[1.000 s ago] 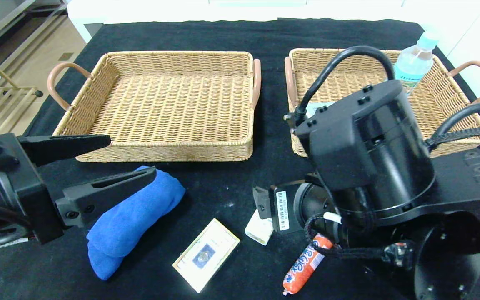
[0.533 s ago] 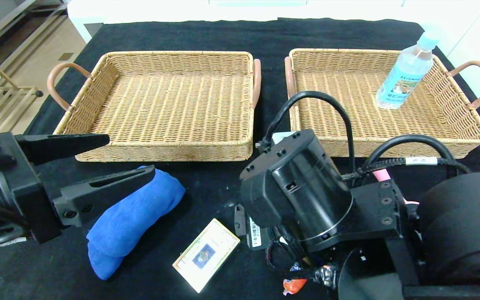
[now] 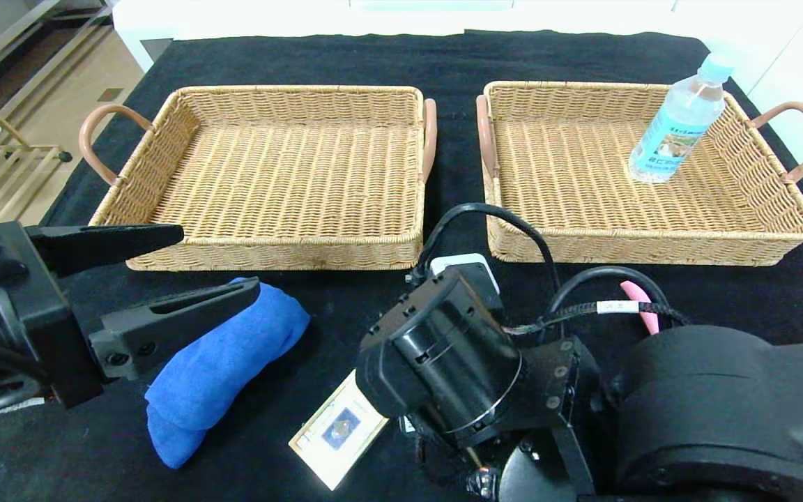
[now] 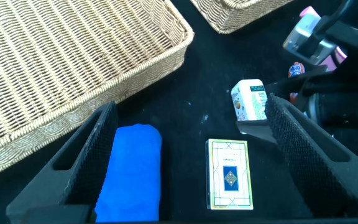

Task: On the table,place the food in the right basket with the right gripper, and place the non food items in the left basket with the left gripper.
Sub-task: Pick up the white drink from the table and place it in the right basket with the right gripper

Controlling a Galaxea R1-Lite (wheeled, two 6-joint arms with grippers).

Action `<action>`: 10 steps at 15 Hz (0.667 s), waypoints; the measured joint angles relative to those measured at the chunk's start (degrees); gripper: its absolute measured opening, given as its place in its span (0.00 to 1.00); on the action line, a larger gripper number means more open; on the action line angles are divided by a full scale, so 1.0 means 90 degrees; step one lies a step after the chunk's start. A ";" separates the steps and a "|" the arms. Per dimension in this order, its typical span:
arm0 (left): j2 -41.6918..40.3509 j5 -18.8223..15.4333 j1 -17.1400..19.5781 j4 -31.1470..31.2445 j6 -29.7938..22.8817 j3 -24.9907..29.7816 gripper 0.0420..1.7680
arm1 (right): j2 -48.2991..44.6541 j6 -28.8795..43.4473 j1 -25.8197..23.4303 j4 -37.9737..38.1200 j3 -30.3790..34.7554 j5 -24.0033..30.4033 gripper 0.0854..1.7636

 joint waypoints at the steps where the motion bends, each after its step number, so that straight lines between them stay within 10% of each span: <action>1: 0.0000 0.0000 0.0000 0.0003 0.0003 0.0000 0.97 | 0.0050 0.0003 -0.0012 0.0005 -0.0027 -0.0022 0.97; 10: 0.0000 0.0000 0.0003 0.0000 0.0000 0.0001 0.97 | 0.0347 -0.0034 -0.0092 0.0030 -0.0161 -0.0192 0.97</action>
